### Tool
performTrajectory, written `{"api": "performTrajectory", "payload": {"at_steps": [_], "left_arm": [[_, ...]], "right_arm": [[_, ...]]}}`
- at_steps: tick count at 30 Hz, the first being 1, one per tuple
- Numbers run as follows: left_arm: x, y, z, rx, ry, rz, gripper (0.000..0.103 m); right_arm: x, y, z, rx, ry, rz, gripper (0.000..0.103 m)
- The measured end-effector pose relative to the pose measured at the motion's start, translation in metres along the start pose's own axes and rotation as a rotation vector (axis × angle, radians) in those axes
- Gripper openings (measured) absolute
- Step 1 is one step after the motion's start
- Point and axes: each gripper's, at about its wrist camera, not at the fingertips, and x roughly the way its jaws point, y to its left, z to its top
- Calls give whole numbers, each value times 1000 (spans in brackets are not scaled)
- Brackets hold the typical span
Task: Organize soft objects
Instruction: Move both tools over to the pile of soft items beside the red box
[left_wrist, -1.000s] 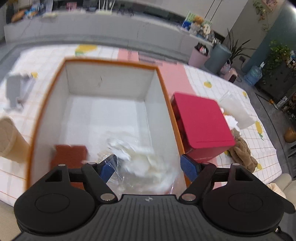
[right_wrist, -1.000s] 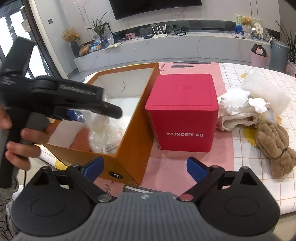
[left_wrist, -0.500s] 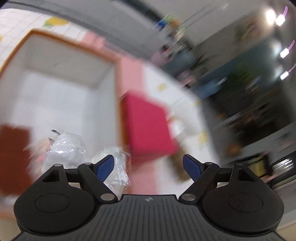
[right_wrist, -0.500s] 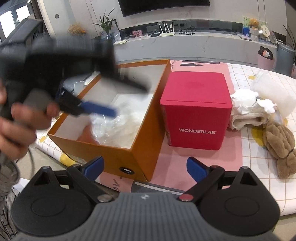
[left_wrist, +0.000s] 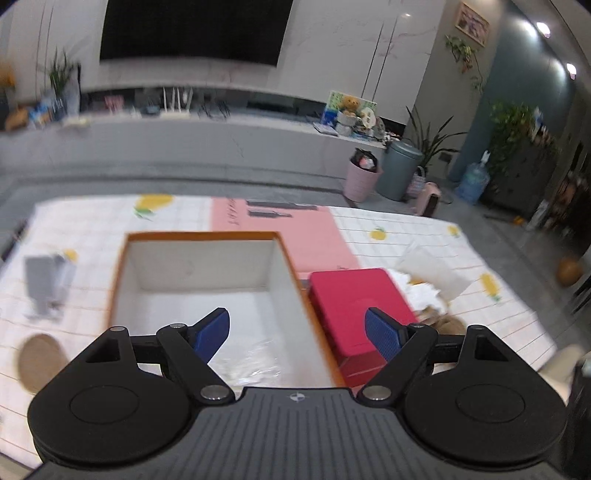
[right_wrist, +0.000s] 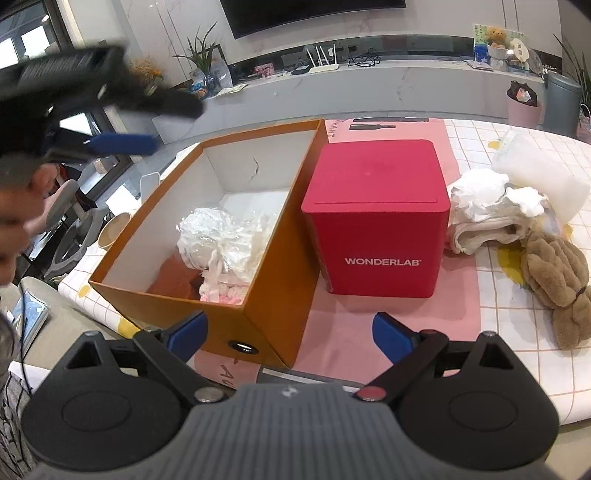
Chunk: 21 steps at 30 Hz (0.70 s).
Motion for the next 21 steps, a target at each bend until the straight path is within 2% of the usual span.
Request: {"api": "performTrajectory", "payload": {"at_steps": [4, 7, 10, 13, 18, 21], "left_arm": [[-18, 4, -15, -4, -62, 5, 97], [-22, 9, -21, -26, -69, 23, 97], [-28, 1, -32, 4, -100, 38, 97], [-30, -12, -39, 34, -97, 66, 97], [-35, -35, -59, 45, -125, 26, 97], [-30, -56, -71, 100, -110, -6, 97]], "right_arm": [[-6, 2, 1, -3, -11, -5, 94], [-11, 4, 3, -14, -28, -16, 94], [-19, 5, 4, -36, -37, -35, 94], [-31, 2, 7, -27, -65, -75, 94], [-61, -22, 16, 22, -123, -148, 96], [-83, -45, 19, 51, -152, -192, 97]]}}
